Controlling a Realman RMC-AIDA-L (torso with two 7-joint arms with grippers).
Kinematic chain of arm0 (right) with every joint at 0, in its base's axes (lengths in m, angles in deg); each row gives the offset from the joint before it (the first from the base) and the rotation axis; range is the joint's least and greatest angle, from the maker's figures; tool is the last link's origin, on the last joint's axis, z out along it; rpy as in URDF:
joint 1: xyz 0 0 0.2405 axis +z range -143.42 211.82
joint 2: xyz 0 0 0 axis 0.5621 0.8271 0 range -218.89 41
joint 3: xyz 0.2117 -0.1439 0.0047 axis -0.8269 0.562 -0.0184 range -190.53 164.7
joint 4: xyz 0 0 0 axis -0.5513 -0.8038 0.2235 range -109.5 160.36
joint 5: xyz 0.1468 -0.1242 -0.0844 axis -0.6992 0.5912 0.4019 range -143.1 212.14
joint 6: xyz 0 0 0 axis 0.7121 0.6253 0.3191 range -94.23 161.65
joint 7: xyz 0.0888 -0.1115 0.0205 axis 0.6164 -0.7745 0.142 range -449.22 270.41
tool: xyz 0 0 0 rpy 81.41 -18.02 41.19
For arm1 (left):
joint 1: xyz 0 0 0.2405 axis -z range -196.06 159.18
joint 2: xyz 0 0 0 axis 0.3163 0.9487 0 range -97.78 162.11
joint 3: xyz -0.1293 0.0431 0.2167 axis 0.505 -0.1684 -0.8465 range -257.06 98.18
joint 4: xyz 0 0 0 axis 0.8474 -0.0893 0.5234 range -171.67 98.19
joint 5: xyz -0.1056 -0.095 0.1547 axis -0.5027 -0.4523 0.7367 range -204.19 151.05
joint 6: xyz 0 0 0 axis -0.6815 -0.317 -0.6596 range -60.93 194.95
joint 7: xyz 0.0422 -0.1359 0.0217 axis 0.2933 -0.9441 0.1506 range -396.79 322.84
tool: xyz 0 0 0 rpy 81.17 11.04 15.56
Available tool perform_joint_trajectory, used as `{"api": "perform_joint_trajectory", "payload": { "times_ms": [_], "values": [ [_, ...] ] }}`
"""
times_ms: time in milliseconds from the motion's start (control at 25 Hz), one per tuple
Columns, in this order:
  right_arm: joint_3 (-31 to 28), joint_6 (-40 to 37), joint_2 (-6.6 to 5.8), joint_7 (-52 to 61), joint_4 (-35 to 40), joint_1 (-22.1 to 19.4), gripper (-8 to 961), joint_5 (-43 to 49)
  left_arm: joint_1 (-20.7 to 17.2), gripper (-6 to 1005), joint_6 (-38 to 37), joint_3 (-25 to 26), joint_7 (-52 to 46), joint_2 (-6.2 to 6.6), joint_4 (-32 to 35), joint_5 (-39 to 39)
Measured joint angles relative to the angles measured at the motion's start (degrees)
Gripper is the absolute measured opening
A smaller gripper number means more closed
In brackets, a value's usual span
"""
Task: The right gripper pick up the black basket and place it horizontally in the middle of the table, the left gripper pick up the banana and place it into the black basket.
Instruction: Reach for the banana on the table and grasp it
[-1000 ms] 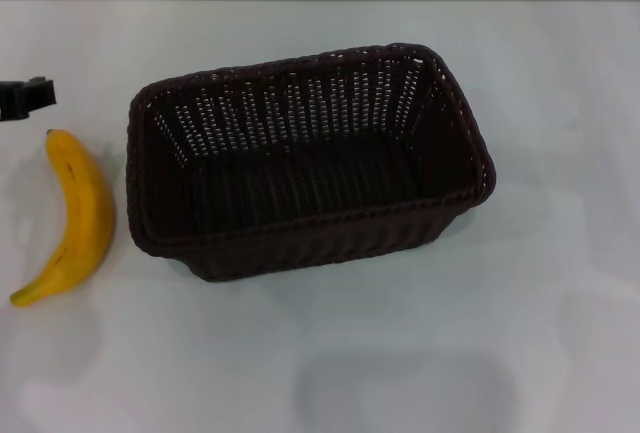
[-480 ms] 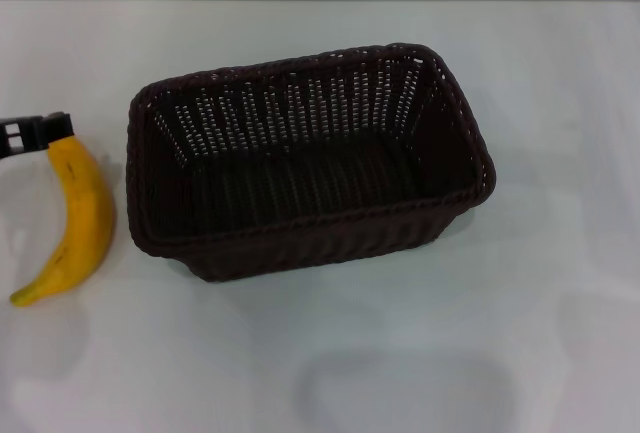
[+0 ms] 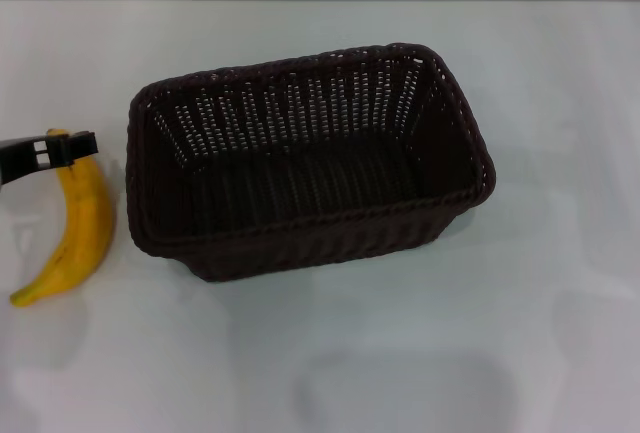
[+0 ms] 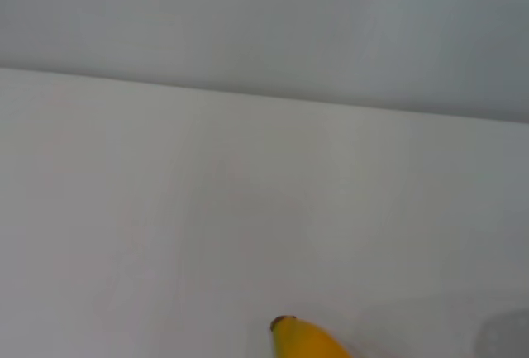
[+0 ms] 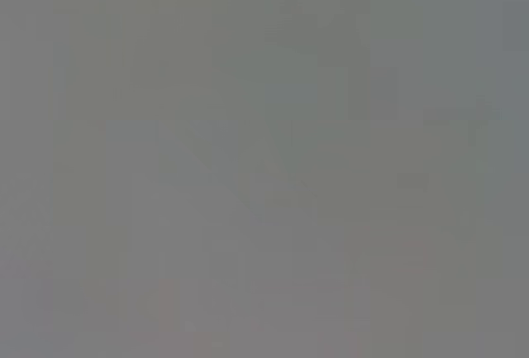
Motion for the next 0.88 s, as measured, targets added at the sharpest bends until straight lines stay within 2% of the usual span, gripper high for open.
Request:
{"api": "perform_joint_trajectory", "payload": {
  "times_ms": [880],
  "values": [
    [0.1, 0.3, -0.08, 0.0, 1.4, -0.4, 839, 0.3, 1.5, 855, -5.9, 0.2, -1.2, -0.08, -8.1, -2.2]
  ]
}}
